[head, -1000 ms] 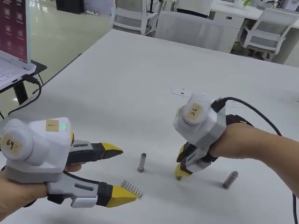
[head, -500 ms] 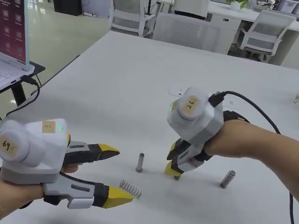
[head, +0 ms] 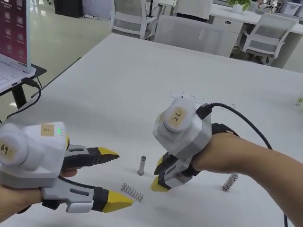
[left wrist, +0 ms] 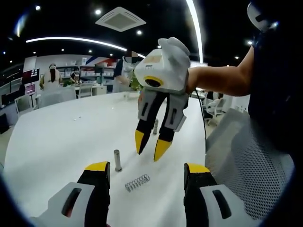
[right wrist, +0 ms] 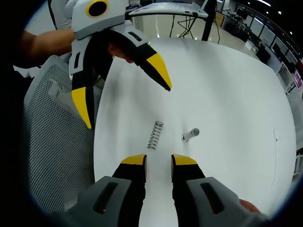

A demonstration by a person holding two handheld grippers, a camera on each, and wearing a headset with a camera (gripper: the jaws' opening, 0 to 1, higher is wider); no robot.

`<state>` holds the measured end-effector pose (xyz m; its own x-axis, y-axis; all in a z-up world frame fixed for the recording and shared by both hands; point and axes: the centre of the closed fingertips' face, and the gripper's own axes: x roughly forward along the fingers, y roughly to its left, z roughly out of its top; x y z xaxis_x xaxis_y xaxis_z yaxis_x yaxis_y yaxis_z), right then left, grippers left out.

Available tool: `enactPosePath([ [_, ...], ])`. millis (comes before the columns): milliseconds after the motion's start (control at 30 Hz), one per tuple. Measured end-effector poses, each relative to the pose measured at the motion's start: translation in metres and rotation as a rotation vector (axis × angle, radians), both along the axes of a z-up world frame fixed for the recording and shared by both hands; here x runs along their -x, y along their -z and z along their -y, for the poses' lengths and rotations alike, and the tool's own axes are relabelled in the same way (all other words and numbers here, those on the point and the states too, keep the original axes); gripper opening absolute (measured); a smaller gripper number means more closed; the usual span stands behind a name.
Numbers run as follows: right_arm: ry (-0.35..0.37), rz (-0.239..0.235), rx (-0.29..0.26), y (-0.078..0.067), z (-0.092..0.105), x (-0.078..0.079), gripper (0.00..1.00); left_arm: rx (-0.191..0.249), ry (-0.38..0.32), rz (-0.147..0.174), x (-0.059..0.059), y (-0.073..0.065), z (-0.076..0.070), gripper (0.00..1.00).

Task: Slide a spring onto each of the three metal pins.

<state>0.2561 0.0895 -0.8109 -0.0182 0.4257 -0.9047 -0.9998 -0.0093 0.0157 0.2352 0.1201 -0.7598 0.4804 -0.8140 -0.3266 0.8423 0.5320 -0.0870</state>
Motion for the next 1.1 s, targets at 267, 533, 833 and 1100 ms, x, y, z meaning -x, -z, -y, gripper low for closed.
enactPosePath([
  [267, 0.014, -0.026, -0.001, 0.017, -0.009, 0.008, 0.17, 0.001, -0.001, -0.003, 0.001, 0.001, -0.001, 0.58],
  [533, 0.064, -0.037, -0.013, 0.032, -0.017, 0.007, 0.16, 0.001, -0.002, -0.005, 0.001, 0.002, -0.002, 0.58],
  [833, 0.091, -0.038, 0.0, 0.044, -0.019, 0.006, 0.14, -0.004, -0.008, -0.006, 0.0, 0.003, -0.004, 0.58],
  [1100, 0.085, -0.019, 0.017, 0.05, -0.017, 0.005, 0.12, -0.008, -0.01, -0.007, 0.001, 0.004, -0.006, 0.58],
])
